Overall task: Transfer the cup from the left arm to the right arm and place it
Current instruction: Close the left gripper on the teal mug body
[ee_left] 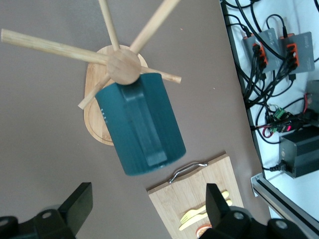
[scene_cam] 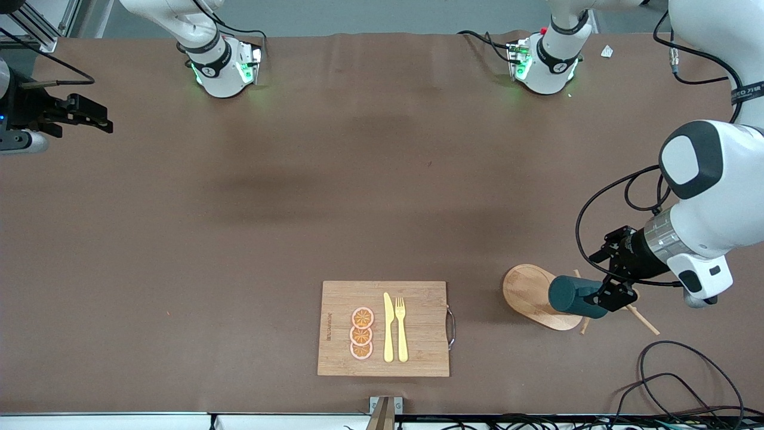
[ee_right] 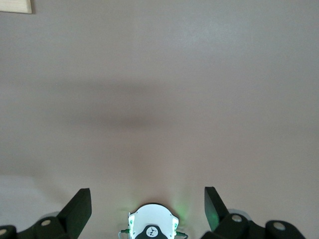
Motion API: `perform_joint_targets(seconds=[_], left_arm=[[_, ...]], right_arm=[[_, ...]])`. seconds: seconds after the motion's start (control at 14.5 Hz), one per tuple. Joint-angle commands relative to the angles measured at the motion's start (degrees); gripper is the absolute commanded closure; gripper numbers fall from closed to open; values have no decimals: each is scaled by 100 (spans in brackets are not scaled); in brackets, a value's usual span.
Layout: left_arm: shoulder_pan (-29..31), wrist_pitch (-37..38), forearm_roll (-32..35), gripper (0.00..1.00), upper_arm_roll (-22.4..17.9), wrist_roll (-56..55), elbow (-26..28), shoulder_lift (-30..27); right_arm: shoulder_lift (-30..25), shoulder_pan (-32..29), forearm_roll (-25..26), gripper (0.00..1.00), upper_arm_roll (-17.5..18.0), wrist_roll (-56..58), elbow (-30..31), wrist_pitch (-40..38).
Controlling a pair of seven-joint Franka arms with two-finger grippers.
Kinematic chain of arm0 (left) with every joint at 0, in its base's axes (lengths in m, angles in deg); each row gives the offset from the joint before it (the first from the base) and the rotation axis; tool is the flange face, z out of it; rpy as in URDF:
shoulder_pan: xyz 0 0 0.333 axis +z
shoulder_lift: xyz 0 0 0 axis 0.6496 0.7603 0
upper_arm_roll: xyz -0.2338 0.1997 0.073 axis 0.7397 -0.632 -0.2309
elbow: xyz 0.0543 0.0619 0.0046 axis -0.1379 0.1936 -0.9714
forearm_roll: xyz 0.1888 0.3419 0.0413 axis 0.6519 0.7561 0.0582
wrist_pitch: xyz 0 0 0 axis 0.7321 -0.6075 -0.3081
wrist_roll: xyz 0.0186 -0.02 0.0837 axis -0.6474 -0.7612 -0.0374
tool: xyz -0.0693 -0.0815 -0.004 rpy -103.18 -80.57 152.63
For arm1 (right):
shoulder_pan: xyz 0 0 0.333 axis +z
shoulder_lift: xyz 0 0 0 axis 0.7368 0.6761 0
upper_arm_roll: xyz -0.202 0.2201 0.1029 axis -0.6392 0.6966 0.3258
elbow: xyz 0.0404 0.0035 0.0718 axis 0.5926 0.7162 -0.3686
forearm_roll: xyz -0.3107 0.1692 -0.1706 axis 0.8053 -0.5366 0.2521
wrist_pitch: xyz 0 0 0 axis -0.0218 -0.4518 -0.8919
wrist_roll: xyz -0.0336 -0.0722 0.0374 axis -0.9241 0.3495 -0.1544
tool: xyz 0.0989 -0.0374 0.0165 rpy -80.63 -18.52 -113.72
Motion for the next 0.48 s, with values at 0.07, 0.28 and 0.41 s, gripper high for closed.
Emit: perform_joint_targets(seconds=[0.07, 0.28, 0.41], left_arm=[[75, -46, -116, 0, 7, -84, -53, 108], [102, -2, -336, 0, -37, -390, -18, 126], [242, -2, -423, 0, -11, -733, -53, 222]], right_arm=[[-13, -19, -48, 0, 19, 53, -95, -31], [49, -37, -56, 0, 19, 18, -52, 127], [372, -72, -327, 0, 10, -18, -313, 284]])
